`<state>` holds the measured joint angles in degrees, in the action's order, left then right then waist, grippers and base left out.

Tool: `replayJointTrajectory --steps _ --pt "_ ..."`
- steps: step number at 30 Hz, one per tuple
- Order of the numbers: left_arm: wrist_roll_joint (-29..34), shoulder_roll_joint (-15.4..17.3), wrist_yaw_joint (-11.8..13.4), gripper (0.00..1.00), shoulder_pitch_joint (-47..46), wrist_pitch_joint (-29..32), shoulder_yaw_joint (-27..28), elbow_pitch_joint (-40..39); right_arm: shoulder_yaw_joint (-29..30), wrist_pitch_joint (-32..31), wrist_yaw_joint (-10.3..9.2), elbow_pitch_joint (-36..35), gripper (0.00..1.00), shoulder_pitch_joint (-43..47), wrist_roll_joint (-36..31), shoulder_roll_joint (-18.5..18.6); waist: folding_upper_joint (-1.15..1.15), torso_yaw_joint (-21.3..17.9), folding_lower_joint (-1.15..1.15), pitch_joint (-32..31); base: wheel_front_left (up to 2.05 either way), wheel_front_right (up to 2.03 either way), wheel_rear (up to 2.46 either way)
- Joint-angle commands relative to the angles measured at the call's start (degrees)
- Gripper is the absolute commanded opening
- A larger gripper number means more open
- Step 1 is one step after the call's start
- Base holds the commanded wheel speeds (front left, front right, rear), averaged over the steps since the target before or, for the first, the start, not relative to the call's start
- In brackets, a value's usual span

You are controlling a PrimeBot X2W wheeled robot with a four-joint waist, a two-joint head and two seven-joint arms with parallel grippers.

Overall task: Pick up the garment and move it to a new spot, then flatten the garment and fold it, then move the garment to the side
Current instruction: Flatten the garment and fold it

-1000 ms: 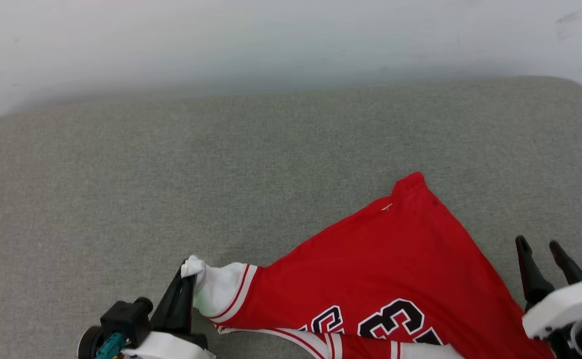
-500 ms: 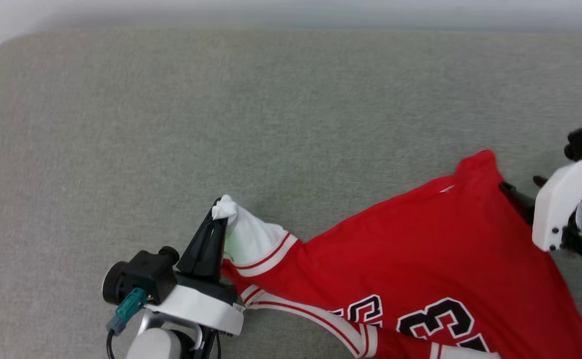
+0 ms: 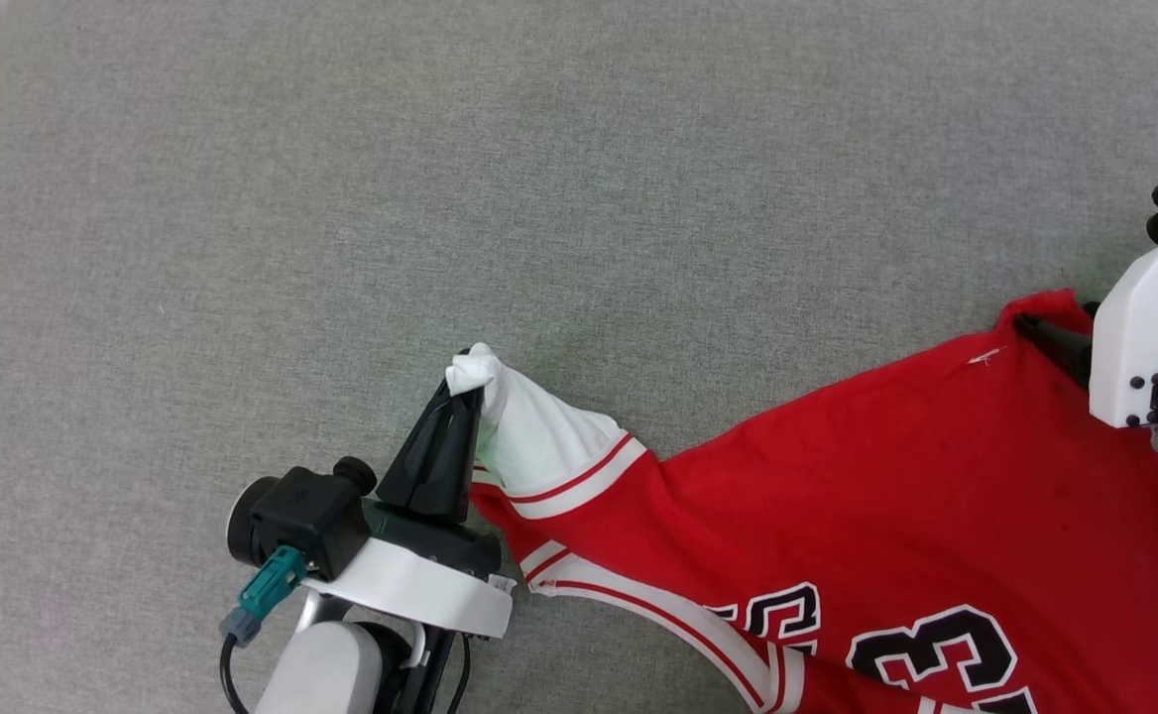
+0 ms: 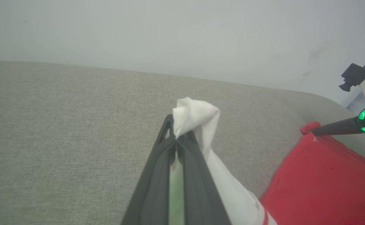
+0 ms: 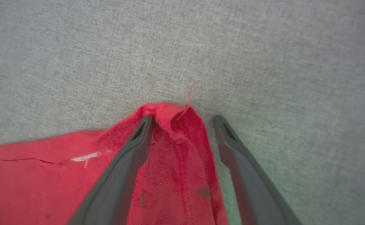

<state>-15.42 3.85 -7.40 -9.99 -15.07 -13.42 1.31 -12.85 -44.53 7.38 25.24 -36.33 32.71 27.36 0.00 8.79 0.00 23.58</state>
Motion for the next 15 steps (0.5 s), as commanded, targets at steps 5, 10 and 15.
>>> replayJointTrajectory --steps 5,10,15 --pt "-0.35 -0.1 -0.12 0.0 0.01 -0.13 0.11 0.56 -4.76 -2.93 0.24 3.14 0.0 3.23 2.97 -1.66 0.0 -0.01 0.0 -0.51 0.0 0.0 0.0" --pt "0.34 1.21 -0.12 0.0 0.35 -0.13 0.3 1.39 -5.3 0.36 0.18 1.05 0.0 0.33 3.75 0.31 0.0 -0.93 0.0 -2.8 0.0 0.0 0.0" --pt "0.02 3.91 -0.11 0.0 -1.45 -0.13 1.04 2.52 -5.22 4.44 0.09 -1.02 0.0 -1.74 2.78 2.05 0.0 -2.39 0.0 -6.35 0.0 0.0 0.0"
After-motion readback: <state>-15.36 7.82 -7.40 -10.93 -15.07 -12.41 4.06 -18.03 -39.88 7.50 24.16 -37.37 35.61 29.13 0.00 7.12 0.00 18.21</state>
